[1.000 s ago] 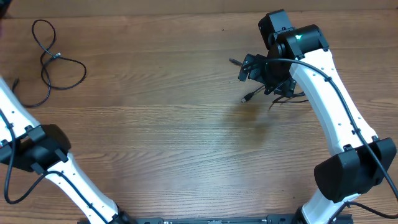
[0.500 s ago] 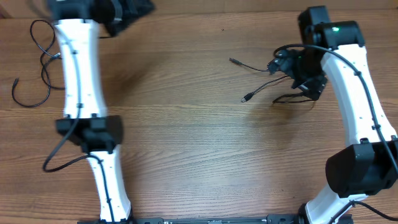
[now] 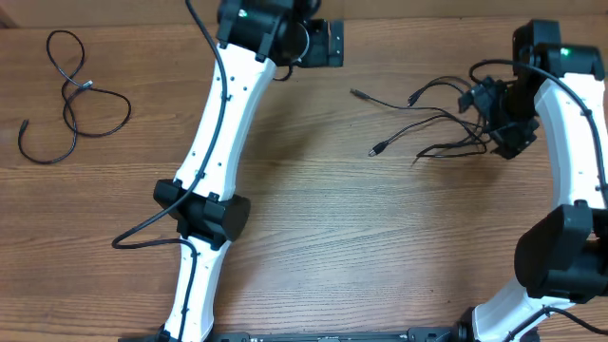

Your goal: Untangle cables

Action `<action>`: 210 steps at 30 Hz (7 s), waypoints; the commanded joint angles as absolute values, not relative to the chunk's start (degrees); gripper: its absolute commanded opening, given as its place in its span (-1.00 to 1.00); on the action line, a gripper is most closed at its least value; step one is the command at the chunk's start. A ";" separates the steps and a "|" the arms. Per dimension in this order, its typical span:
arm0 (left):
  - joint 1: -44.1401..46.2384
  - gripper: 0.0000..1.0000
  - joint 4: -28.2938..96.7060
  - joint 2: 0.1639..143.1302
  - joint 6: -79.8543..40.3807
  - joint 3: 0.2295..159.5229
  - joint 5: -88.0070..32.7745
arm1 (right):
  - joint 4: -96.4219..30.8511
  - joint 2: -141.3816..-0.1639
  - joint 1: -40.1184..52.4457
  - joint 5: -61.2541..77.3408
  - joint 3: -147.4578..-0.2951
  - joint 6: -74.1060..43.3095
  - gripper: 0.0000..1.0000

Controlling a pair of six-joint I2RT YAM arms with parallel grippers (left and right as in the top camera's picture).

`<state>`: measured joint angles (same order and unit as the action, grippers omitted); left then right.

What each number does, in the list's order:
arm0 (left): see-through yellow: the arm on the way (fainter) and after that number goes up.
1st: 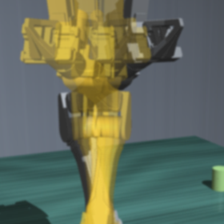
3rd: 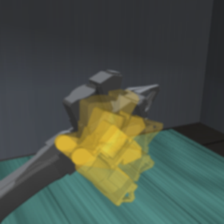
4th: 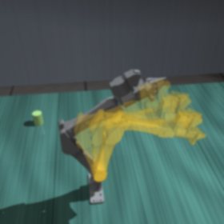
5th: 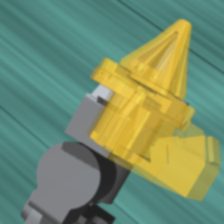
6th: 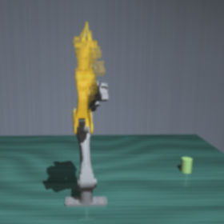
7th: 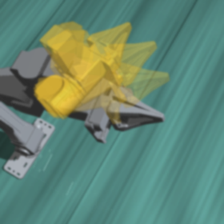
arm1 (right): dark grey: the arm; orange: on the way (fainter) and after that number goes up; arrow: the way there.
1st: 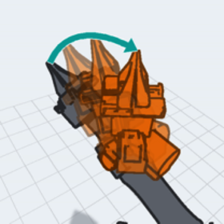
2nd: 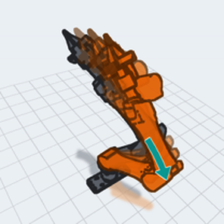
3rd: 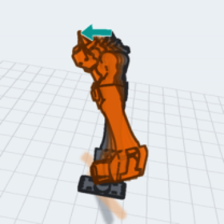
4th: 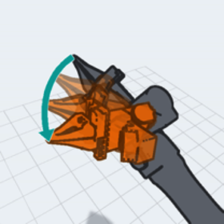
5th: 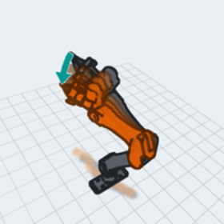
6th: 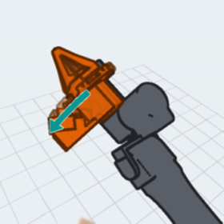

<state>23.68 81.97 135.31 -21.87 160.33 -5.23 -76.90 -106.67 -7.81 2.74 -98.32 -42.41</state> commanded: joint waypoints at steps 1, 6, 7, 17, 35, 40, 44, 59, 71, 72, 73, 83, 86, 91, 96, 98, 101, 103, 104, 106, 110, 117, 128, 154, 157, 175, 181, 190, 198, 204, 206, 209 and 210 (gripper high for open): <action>23.68 0.99 83.20 135.22 -20.73 160.51 -2.76 | -71.29 -106.00 -8.78 3.36 -93.08 -43.72 0.63; 23.53 1.00 85.27 135.22 -20.73 160.51 -2.74 | -59.20 -106.06 -8.80 5.65 -86.54 -43.75 0.37; 23.53 0.99 85.52 135.22 -20.73 160.51 -2.74 | -57.71 -106.08 -8.80 6.68 -85.58 -43.75 0.34; 23.53 0.99 87.26 135.22 -20.71 160.51 -2.52 | -49.52 -106.43 -8.75 8.99 -77.10 -47.55 0.24; 23.53 0.99 88.58 135.22 -20.53 160.51 -0.80 | -51.05 -106.43 -13.52 8.73 -77.25 -44.80 0.76; 23.55 0.99 88.68 135.22 -20.53 160.51 -0.84 | -47.55 -106.43 -12.29 9.37 -77.25 -44.80 0.50; 23.55 0.99 88.73 135.24 -20.53 160.51 -0.84 | -43.94 -106.48 -10.37 10.57 -77.25 -44.97 -0.12; 22.83 0.99 92.75 135.24 -8.91 160.51 -12.75 | -49.43 -104.81 -5.17 29.36 -94.83 -37.60 -0.92; 19.27 1.00 92.55 135.33 12.32 160.48 -53.25 | -60.58 -102.85 -4.45 30.50 -112.33 -39.33 -0.92; 19.88 0.98 92.88 135.33 14.83 160.38 -52.90 | -60.49 -102.85 -4.45 31.92 -112.79 -40.14 -0.92; 20.67 0.90 92.99 135.33 17.10 160.16 -52.80 | -60.38 -102.85 -4.45 33.50 -112.99 -40.77 -0.92; 30.92 0.99 84.66 135.33 23.44 155.63 -43.05 | -58.76 -102.85 -4.45 49.04 -112.97 -46.98 -0.92; 33.17 0.99 79.83 135.33 19.35 153.42 -38.68 | -58.06 -102.85 -4.45 50.81 -112.97 -48.27 -0.92; 35.48 0.99 72.23 135.33 12.67 150.21 -31.00 | -57.36 -102.85 -4.64 51.33 -112.97 -48.25 -0.92; 36.42 0.33 65.93 135.35 9.91 147.30 -29.41 | -56.38 -102.85 -5.45 52.69 -112.97 -49.54 -0.92; 36.40 -0.16 65.58 135.35 9.67 146.50 -29.39 | -55.22 -102.85 -5.91 52.62 -112.97 -49.54 -0.92; 35.81 -0.91 66.72 135.33 8.45 146.34 -27.49 | -54.57 -102.85 -7.11 52.60 -112.97 -49.52 -0.92; 35.14 -0.92 67.26 135.20 8.47 146.36 -26.55 | -54.57 -102.85 -8.08 52.62 -112.97 -49.52 -0.92; 34.68 -0.91 67.26 135.20 8.43 146.36 -26.63 | -54.57 -102.85 -8.47 52.60 -112.97 -49.52 -0.92; 33.52 -0.92 67.29 135.17 7.03 146.41 -26.83 | -54.57 -102.85 -9.02 52.10 -112.97 -49.43 -0.89; 30.30 -0.92 67.77 134.17 3.60 146.41 -28.80 | -55.35 -102.85 -9.98 48.71 -112.95 -47.86 -0.66; 22.04 -0.91 69.30 129.36 3.40 146.41 -37.08 | -58.98 -102.87 -10.35 33.08 -112.95 -42.22 0.54; 9.69 -0.92 70.94 111.13 2.96 146.41 -40.07 | -70.22 -102.89 -8.95 4.99 -109.19 -41.47 1.00; -4.23 -0.91 89.36 88.71 -14.09 146.41 4.75 | -57.65 -102.89 3.31 14.24 -77.89 -33.54 1.00; -15.42 -0.91 93.54 88.55 -15.92 146.39 5.39 | -57.43 -102.89 3.31 14.24 -77.89 -33.54 1.00; -41.30 -0.91 91.48 92.82 -23.38 133.40 3.51 | -57.58 -102.89 3.31 14.24 -77.89 -33.54 1.00; -41.30 -0.91 86.21 96.25 -22.90 126.08 2.87 | -57.71 -102.89 3.31 14.24 -77.89 -33.54 1.00; -41.74 -0.92 83.37 99.39 -23.57 124.20 4.43 | -57.25 -102.89 3.31 14.22 -77.89 -33.54 1.00; -45.17 -0.91 84.64 99.72 -43.00 118.37 23.07 | -57.28 -102.89 3.31 14.24 -77.89 -33.54 1.00; -46.11 -0.91 75.59 99.74 -44.42 104.14 21.15 | -57.23 -102.89 3.31 14.24 -77.89 -33.54 1.00; -46.11 -0.91 72.34 99.74 -44.42 99.31 20.03 | -57.25 -102.89 3.31 14.22 -77.89 -33.54 1.00; -46.11 -0.91 66.59 99.74 -44.73 92.20 17.26 | -57.28 -102.89 3.31 14.24 -77.89 -33.54 1.00; -46.11 -0.84 64.34 99.77 -44.84 89.84 15.99 | -57.28 -102.89 3.31 14.24 -77.89 -33.54 1.00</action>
<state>-46.17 67.18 99.59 -42.74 95.00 18.50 -57.56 -104.36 3.42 14.37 -78.15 -34.04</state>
